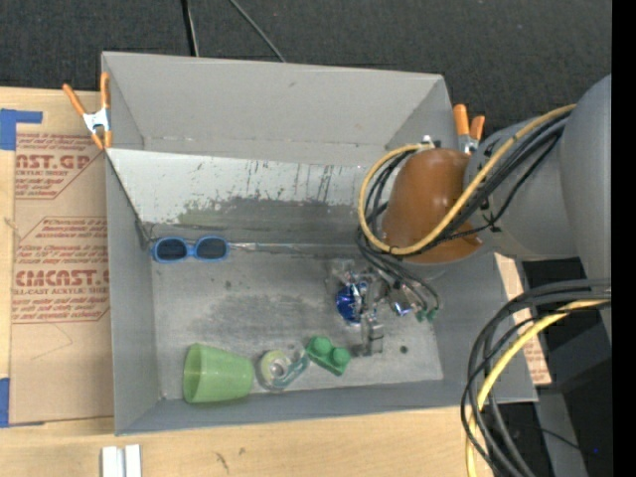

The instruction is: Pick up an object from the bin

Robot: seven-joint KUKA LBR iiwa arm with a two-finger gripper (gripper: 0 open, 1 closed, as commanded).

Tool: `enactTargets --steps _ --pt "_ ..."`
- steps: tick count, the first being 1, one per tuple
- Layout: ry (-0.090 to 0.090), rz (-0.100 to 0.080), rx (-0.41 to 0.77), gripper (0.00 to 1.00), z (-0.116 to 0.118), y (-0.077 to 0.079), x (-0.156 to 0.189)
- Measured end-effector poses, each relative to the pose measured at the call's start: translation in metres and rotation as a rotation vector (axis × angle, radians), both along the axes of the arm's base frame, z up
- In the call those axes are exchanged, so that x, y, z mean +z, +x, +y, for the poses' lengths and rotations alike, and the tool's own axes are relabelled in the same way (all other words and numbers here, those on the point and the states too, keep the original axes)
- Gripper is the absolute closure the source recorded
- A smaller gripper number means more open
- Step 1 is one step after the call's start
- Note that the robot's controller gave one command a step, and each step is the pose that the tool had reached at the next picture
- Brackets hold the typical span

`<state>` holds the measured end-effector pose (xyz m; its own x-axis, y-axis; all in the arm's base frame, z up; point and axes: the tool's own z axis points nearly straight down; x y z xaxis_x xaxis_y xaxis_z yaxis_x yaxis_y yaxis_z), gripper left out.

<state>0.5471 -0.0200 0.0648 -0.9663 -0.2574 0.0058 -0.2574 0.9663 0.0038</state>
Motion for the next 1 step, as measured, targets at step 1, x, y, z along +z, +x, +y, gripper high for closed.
enactTargets --steps 1 --pt "-0.003 -0.010 -0.062 0.00 -0.0428 0.0182 0.0050"
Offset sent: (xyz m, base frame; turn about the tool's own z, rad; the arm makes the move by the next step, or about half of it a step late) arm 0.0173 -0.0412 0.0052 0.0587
